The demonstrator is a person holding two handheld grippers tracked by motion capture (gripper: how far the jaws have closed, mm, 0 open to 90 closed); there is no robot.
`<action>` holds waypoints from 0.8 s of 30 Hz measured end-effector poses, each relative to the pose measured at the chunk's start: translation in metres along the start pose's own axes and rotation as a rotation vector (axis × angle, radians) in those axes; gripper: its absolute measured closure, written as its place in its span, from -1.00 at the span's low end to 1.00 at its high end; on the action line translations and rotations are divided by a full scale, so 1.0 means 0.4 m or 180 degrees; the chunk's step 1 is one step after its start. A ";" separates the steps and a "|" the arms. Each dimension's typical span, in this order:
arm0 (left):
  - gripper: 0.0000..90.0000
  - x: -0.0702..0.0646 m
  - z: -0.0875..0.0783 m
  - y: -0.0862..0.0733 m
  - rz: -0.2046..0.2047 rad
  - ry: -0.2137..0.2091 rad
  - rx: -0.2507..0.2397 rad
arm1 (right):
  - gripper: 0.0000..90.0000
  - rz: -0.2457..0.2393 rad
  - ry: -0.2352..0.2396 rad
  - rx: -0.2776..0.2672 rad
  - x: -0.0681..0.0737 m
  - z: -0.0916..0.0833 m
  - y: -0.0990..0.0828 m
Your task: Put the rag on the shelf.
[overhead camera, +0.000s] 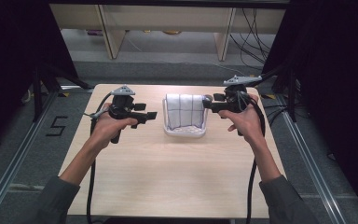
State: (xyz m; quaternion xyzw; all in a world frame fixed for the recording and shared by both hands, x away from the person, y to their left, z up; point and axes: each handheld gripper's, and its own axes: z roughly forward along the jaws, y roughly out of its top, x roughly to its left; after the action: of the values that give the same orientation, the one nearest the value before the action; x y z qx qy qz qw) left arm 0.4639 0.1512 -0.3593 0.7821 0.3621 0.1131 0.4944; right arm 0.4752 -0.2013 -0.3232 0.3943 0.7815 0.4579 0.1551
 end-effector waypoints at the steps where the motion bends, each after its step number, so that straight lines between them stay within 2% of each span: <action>1: -0.21 -0.003 -0.002 -0.004 -0.0004 0.0012 -0.0024 | -0.05 -0.0080 -0.0013 0.0007 -0.003 -0.002 -0.001; 2: -0.21 -0.005 -0.004 -0.008 -0.0009 -0.0015 -0.0017 | -0.06 -0.0005 0.0011 -0.0004 0.003 -0.001 -0.005; 3: -0.21 -0.010 -0.005 -0.012 0.0004 -0.0004 -0.0017 | -0.06 -0.0073 -0.0004 0.0013 0.001 -0.003 -0.007; 4: -0.22 -0.013 -0.007 -0.016 0.0024 -0.0007 -0.0016 | -0.06 -0.0008 0.0022 0.0015 0.006 -0.003 -0.011; 5: -0.22 -0.015 -0.008 -0.020 0.0048 -0.0030 -0.0014 | -0.07 -0.0053 0.0007 0.0025 0.007 -0.005 -0.014; 7: -0.23 -0.021 -0.011 -0.028 0.0056 -0.0030 -0.0011 | -0.08 0.0003 0.0042 0.0006 0.012 -0.006 -0.021; 13: -0.23 -0.036 -0.021 -0.054 0.0061 -0.0053 -0.0015 | -0.10 -0.0051 0.0077 0.0003 0.015 -0.006 -0.045; 16: -0.24 -0.046 -0.025 -0.067 0.0092 -0.0067 -0.0011 | -0.10 0.0039 0.0087 0.0019 0.022 -0.010 -0.056; 17: -0.24 -0.048 -0.026 -0.071 0.0088 -0.0097 -0.0008 | -0.10 -0.0063 0.0069 0.0005 0.019 -0.011 -0.060; 18: -0.24 -0.052 -0.027 -0.074 0.0083 -0.0075 -0.0017 | -0.10 -0.0032 0.0077 0.0002 0.023 -0.012 -0.064; 20: -0.25 -0.060 -0.030 -0.085 0.0082 -0.0121 -0.0003 | -0.11 0.0016 0.0089 0.0030 0.029 -0.017 -0.072; 22: -0.26 -0.066 -0.034 -0.096 0.0115 -0.0145 0.0011 | -0.11 -0.0055 0.0095 -0.0017 0.029 -0.015 -0.080; 23: -0.26 -0.069 -0.035 -0.101 0.0113 -0.0160 0.0007 | -0.11 0.0003 0.0110 0.0026 0.035 -0.020 -0.084; 24: -0.26 -0.071 -0.036 -0.107 0.0098 -0.0174 0.0006 | -0.12 -0.0051 0.0116 -0.0015 0.035 -0.018 -0.090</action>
State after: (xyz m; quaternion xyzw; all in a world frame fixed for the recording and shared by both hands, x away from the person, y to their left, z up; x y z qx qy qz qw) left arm 0.4167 0.1525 -0.3838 0.7908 0.3365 0.0989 0.5016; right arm 0.4447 -0.2046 -0.3478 0.3793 0.7863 0.4655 0.1454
